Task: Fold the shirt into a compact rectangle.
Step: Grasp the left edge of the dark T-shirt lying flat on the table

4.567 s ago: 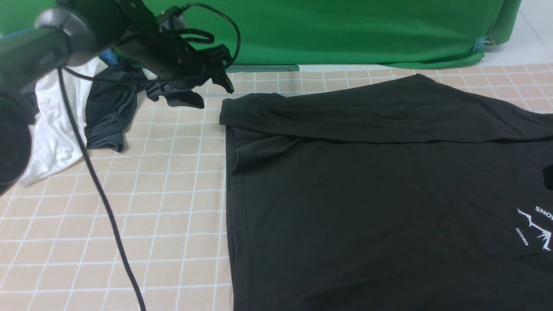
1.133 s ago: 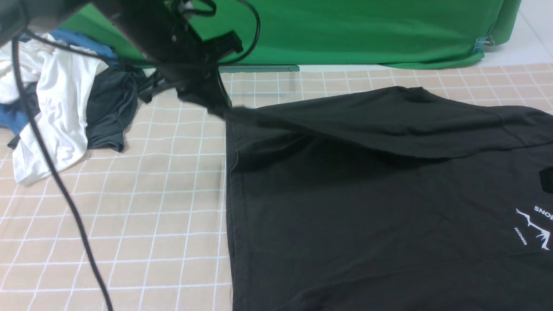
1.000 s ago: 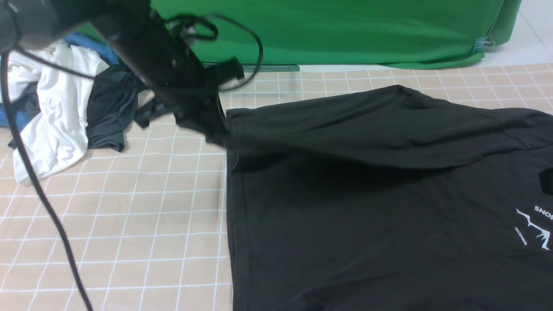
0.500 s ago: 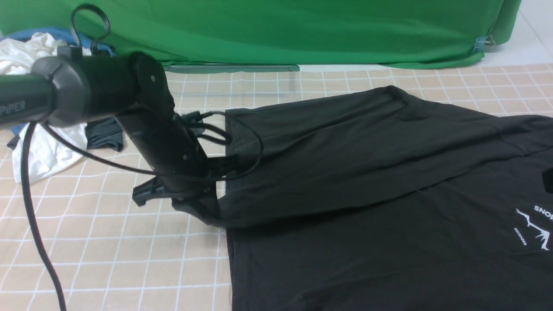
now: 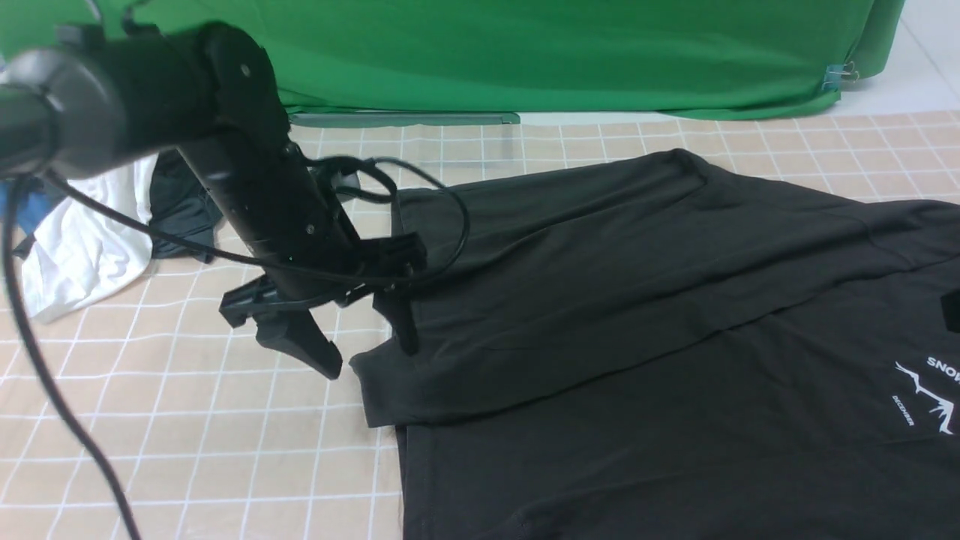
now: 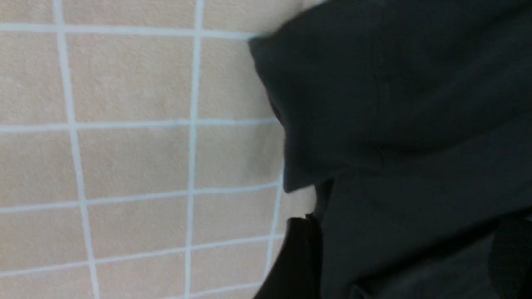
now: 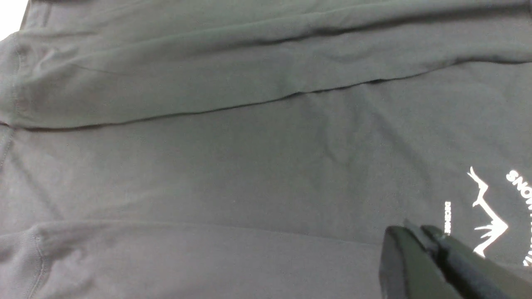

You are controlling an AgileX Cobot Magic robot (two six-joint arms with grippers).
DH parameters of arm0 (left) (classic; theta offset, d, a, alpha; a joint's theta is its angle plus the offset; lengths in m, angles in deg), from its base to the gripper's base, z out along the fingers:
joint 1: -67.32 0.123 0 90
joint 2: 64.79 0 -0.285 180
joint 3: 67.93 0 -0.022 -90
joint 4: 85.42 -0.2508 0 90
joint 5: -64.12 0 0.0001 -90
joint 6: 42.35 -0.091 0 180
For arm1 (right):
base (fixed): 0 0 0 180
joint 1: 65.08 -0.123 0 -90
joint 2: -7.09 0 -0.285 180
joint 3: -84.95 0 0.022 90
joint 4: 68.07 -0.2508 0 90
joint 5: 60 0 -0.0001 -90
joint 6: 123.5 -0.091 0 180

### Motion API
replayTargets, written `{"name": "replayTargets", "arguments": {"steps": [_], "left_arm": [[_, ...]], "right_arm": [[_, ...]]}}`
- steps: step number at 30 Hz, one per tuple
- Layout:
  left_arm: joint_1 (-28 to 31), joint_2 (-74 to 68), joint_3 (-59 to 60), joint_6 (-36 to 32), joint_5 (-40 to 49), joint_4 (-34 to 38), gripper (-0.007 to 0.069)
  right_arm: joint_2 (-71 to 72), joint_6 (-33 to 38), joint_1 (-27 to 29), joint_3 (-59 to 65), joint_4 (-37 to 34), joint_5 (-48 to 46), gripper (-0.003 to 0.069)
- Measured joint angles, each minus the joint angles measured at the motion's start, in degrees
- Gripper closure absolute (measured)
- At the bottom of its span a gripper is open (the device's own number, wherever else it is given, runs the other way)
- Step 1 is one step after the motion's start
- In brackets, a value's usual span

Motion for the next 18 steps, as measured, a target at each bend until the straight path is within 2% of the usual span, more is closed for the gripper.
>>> {"name": "replayTargets", "arguments": {"steps": [4,10,18], "left_arm": [[-5.3,3.4,5.8,-2.2,0.0,0.3,0.0045],[-18.9,1.0,12.1,-7.3,-10.0,-2.2,0.0045],[-25.2,-4.4,12.3,-7.5,-13.6,-3.5,0.0045]], "right_arm": [[0.0,0.0,0.0,0.0,0.0,0.1,0.062],[0.0,0.0,0.0,0.0,0.0,0.6,0.0608],[0.0,0.0,0.0,0.0,-0.1,0.6,0.0601]]}}
